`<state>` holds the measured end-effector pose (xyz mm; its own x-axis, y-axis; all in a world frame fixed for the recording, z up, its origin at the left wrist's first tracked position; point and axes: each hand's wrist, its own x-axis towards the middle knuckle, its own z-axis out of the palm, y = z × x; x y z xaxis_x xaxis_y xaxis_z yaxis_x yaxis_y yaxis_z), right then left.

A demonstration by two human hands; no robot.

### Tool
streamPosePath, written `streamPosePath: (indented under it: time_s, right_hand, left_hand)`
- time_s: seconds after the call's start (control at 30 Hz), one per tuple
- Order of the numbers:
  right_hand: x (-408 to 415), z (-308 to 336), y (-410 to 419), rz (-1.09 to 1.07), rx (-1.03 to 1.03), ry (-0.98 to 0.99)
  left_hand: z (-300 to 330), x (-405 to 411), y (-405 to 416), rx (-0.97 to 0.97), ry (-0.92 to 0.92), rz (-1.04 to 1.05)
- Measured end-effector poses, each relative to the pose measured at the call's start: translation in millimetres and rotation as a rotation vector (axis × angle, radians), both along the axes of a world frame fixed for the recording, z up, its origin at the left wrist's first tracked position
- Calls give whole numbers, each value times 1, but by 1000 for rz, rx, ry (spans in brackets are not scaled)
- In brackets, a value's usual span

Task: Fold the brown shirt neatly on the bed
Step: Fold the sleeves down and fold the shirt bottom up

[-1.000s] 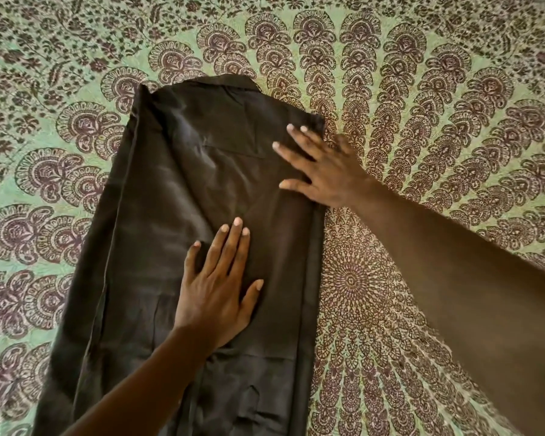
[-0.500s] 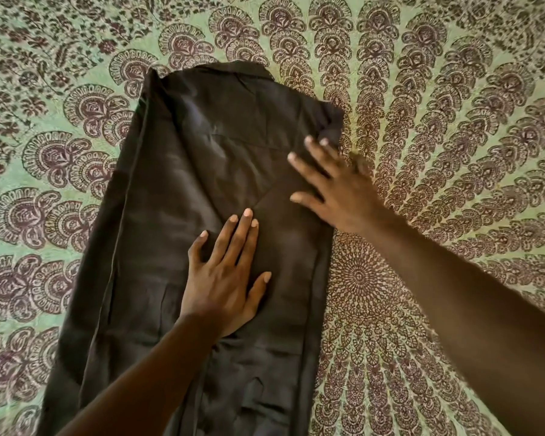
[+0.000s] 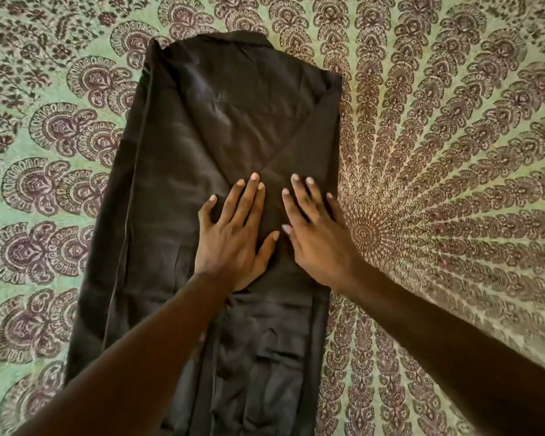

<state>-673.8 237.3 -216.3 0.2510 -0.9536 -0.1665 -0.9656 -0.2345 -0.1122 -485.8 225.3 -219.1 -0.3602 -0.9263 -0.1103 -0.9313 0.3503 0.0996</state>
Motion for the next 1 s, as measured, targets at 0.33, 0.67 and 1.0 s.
streamPosePath:
  time_s: [0.33,0.67,1.0]
  right_hand:
    - [31,-2,93,-22,23,-15]
    - [45,2,125,-113,-12,99]
    - [88,13,255,-28,139,28]
  left_hand:
    - [32,17,12,-25,276,-27]
    - [27,71,80,410,-88,-435]
    - [37,65,81,482,-183,-440]
